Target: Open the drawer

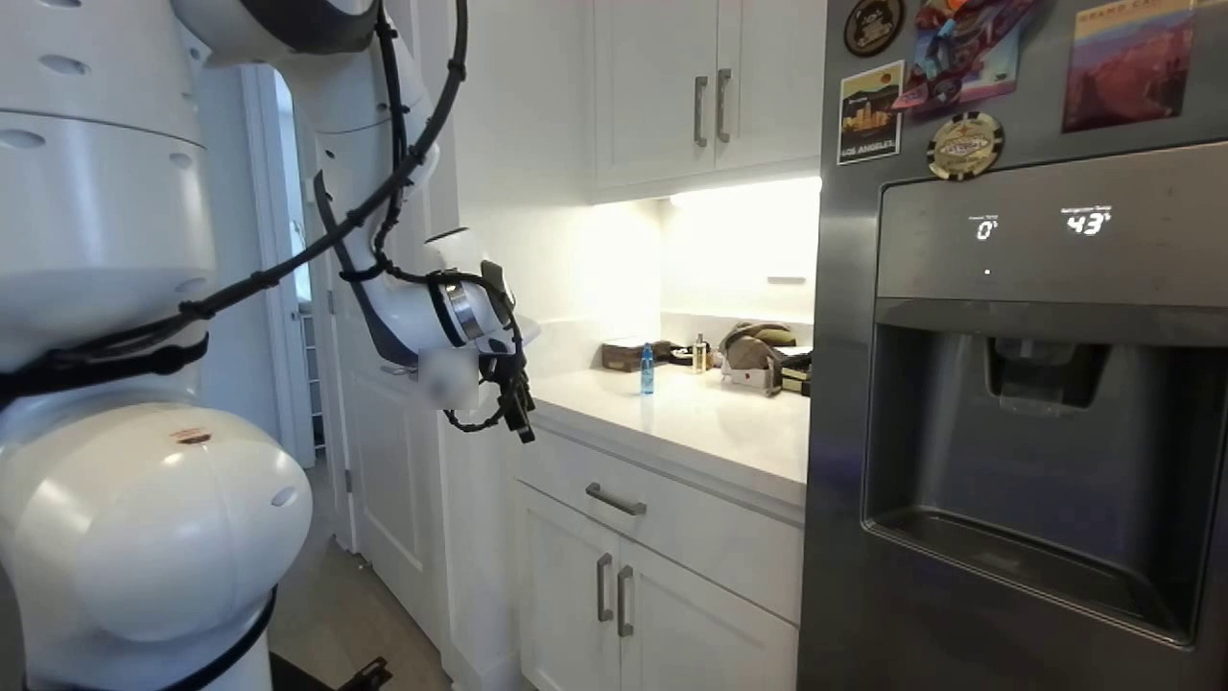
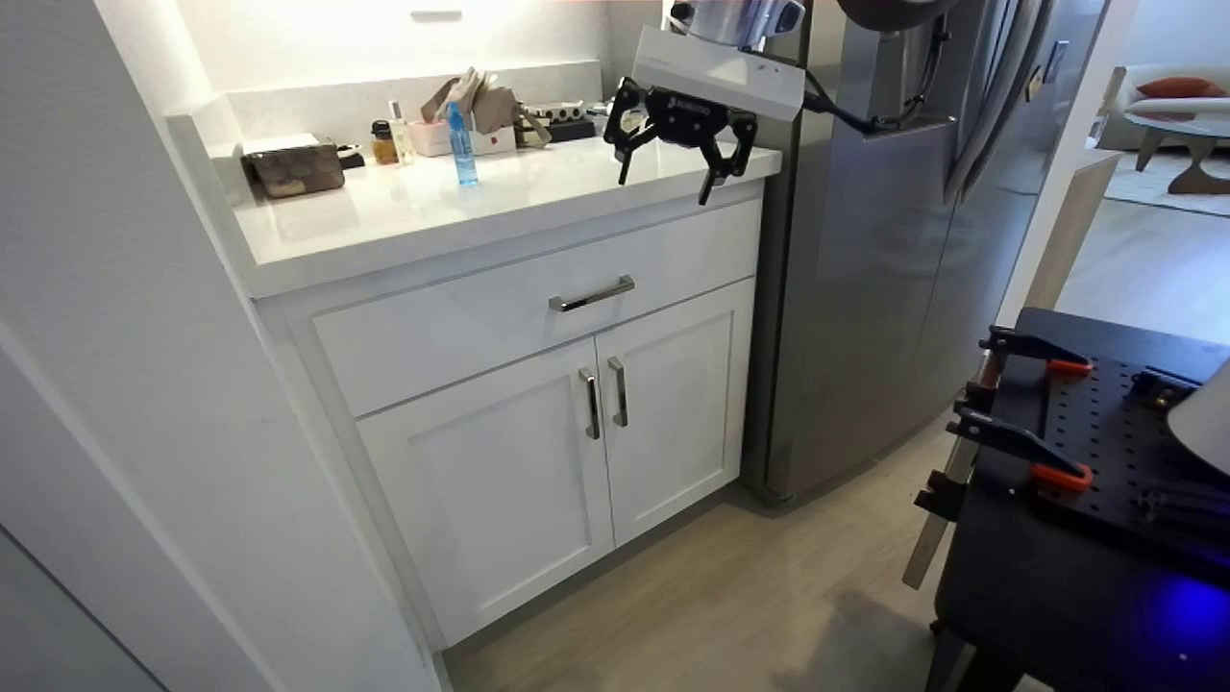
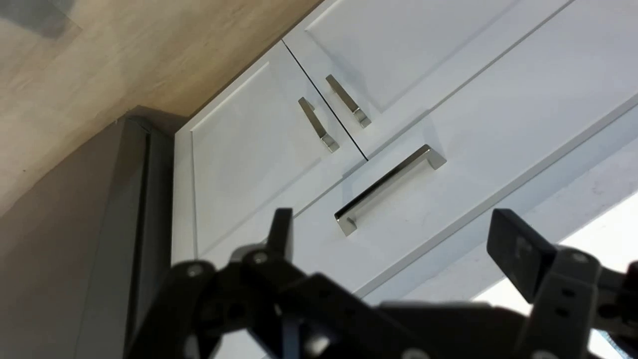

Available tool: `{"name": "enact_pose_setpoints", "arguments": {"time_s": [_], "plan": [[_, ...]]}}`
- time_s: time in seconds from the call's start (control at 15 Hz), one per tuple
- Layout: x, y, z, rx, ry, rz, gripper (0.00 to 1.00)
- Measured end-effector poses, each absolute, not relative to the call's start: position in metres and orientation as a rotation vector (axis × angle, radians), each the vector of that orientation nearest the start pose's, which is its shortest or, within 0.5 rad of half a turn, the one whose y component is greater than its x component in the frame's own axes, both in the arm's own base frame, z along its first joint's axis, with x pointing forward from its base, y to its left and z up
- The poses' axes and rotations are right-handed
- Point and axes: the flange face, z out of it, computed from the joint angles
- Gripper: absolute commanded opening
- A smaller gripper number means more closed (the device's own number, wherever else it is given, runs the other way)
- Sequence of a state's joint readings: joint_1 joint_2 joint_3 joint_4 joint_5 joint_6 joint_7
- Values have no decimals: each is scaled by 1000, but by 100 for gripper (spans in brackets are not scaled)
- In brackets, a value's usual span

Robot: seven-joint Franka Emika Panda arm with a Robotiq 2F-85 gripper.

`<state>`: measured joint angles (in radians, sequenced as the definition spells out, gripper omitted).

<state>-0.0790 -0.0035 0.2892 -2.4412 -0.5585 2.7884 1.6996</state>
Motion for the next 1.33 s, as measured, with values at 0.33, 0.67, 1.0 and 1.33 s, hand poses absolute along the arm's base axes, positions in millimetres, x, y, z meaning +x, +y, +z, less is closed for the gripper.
{"name": "enact_pose_setpoints", "arguments": {"time_s": [0.33,0.67,1.0,1.33], "plan": [[491,120,319,-2389,1719,-637,100],[502,108,288,-2171,1974,-602,100],[534,107,248,-2106,2019,-502,100],[576,103,220,-2064,2048,-488,100]]}}
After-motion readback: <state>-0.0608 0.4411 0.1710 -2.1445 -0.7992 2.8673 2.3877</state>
